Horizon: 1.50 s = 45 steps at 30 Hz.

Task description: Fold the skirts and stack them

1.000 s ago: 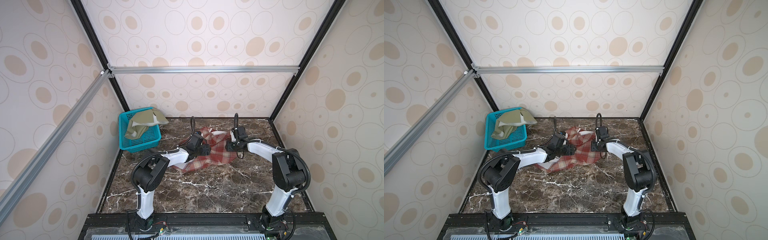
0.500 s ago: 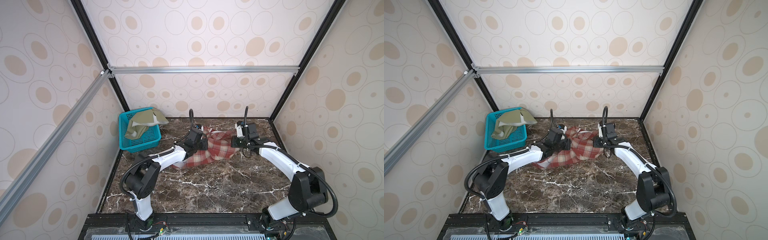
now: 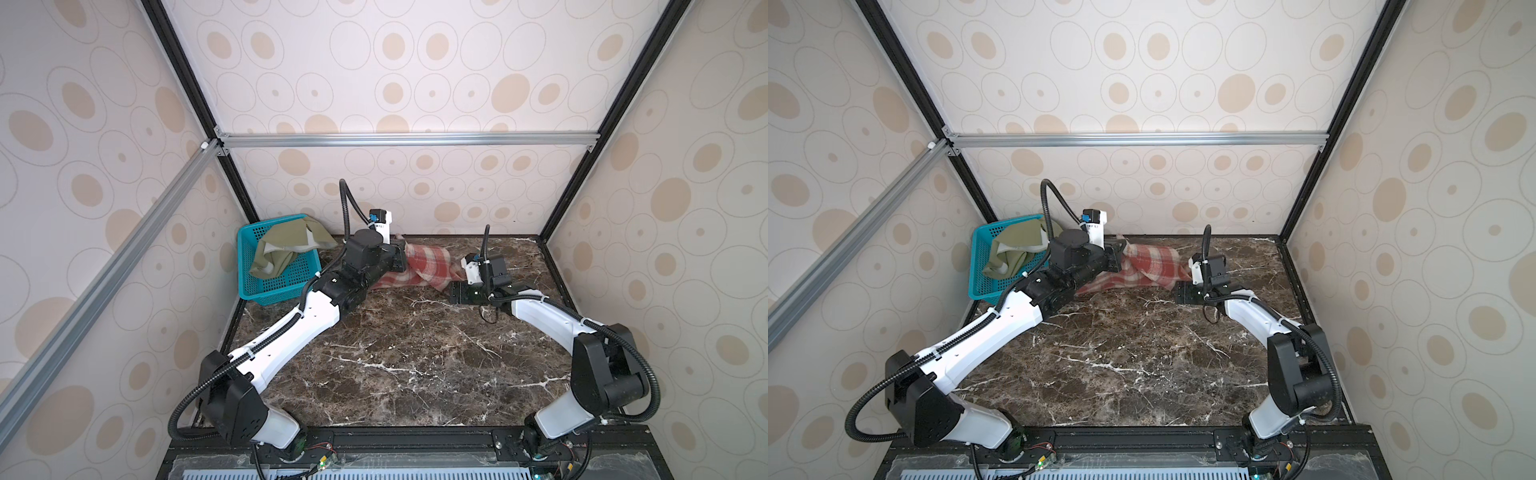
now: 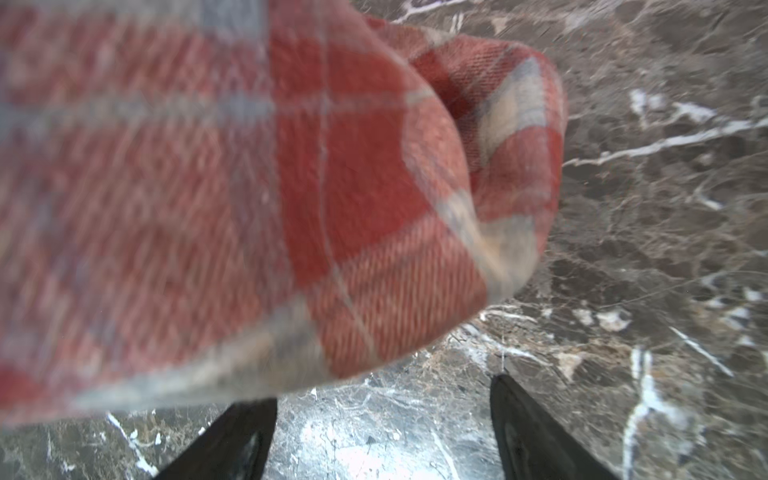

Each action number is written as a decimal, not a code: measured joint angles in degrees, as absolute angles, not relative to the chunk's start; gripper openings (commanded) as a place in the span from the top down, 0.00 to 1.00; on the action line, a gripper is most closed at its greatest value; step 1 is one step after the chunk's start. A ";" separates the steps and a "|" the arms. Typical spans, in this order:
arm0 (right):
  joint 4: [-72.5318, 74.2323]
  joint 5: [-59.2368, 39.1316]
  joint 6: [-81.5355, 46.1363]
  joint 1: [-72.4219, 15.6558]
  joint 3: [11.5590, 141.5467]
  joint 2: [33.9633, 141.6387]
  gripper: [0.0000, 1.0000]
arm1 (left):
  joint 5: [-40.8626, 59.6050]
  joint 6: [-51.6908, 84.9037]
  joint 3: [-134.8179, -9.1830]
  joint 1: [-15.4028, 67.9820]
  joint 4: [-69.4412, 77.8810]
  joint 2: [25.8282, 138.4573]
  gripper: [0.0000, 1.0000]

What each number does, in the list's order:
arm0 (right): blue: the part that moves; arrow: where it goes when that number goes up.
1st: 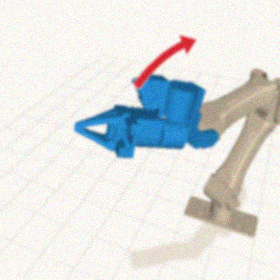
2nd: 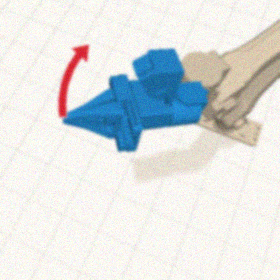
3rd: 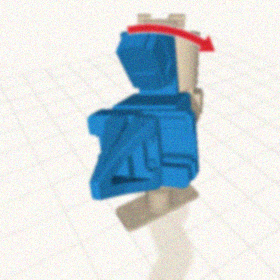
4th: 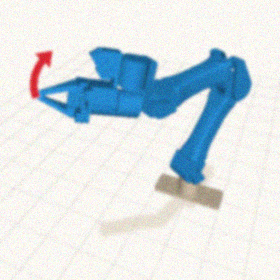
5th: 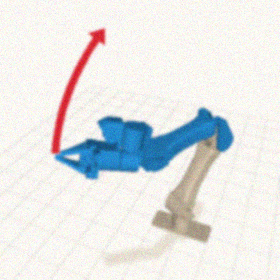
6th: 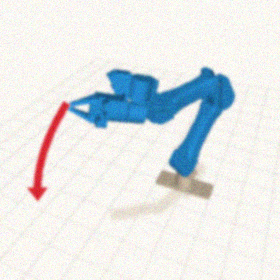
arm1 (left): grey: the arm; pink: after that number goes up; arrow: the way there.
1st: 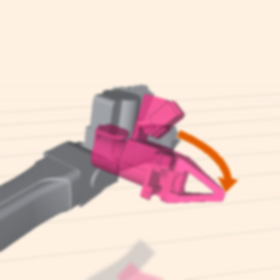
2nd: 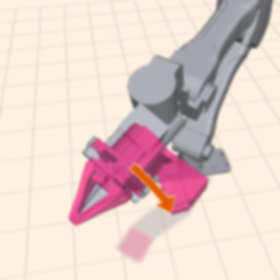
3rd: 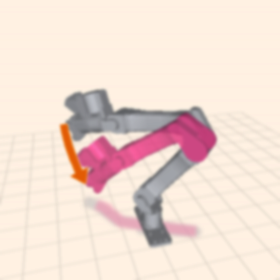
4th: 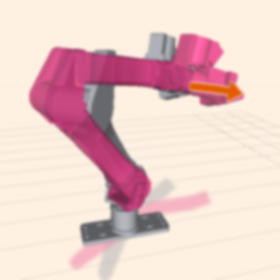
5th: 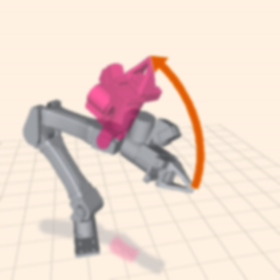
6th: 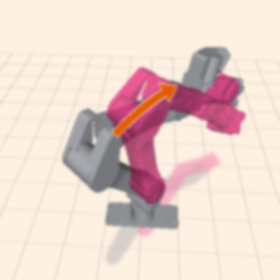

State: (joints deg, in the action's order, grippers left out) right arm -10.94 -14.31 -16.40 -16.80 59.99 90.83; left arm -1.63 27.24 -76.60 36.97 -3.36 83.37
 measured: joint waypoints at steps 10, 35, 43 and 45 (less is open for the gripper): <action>-1.15 -19.73 -13.52 -19.44 61.39 96.25 0.12 | -4.75 26.48 -75.42 36.97 -6.70 81.17 1.00; -10.28 -18.04 4.62 -20.45 68.07 94.30 0.09 | -9.74 24.58 -76.14 36.45 -10.00 80.99 1.00; -10.83 -22.24 5.65 -20.45 71.42 103.26 1.00 | -9.54 24.60 -76.14 35.70 -10.33 80.99 1.00; -10.96 -21.76 5.34 -20.45 72.25 103.61 1.00 | -9.56 24.60 -76.16 35.24 -10.48 80.99 1.00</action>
State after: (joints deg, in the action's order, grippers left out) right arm -10.96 -21.76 5.34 -20.45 72.25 103.61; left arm -9.56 24.60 -76.16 35.24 -10.48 80.99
